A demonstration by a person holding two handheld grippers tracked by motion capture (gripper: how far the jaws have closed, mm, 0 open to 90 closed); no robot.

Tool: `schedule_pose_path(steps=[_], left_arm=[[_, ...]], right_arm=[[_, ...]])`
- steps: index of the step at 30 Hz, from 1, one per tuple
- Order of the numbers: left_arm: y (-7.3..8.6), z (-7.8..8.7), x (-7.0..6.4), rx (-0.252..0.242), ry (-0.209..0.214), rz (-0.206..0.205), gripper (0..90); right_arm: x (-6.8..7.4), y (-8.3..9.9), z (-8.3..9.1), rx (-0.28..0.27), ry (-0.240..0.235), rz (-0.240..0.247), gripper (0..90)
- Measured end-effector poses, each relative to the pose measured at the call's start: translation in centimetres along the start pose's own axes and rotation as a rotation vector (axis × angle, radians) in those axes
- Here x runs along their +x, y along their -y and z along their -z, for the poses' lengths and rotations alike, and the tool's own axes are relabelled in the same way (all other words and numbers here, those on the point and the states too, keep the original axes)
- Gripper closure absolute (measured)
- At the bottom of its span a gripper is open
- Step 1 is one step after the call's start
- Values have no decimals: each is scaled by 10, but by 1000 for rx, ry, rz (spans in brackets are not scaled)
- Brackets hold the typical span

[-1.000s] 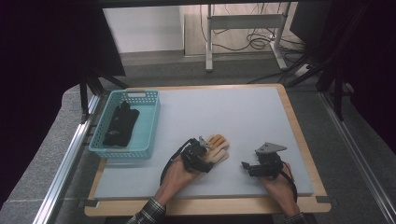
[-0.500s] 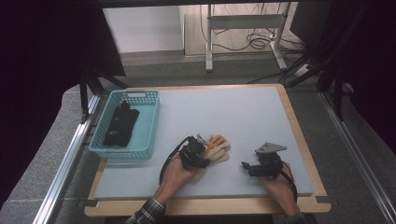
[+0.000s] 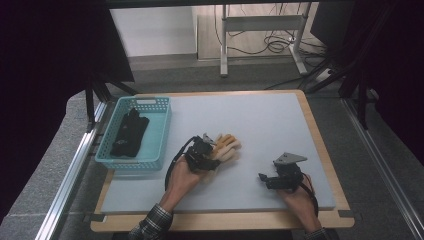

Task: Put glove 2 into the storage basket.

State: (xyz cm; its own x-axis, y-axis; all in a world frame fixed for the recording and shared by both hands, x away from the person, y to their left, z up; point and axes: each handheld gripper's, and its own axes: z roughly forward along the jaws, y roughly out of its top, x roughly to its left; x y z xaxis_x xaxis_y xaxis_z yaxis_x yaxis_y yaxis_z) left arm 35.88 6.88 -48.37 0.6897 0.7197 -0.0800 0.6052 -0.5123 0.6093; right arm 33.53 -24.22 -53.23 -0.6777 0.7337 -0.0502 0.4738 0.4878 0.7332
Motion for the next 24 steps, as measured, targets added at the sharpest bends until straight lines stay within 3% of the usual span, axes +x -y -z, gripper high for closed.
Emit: schedule_pose_path(steps=[8, 16, 24], left_arm=[[-4, 17, 21, -22, -14, 56, 547], [-4, 38, 50, -35, -69, 109, 546], [-4, 50, 70, -36, -120, 145, 546]], right_arm=[[0, 0, 0, 0, 0, 1, 214], [0, 0, 0, 0, 0, 1, 214], [0, 0, 0, 0, 1, 2, 214]])
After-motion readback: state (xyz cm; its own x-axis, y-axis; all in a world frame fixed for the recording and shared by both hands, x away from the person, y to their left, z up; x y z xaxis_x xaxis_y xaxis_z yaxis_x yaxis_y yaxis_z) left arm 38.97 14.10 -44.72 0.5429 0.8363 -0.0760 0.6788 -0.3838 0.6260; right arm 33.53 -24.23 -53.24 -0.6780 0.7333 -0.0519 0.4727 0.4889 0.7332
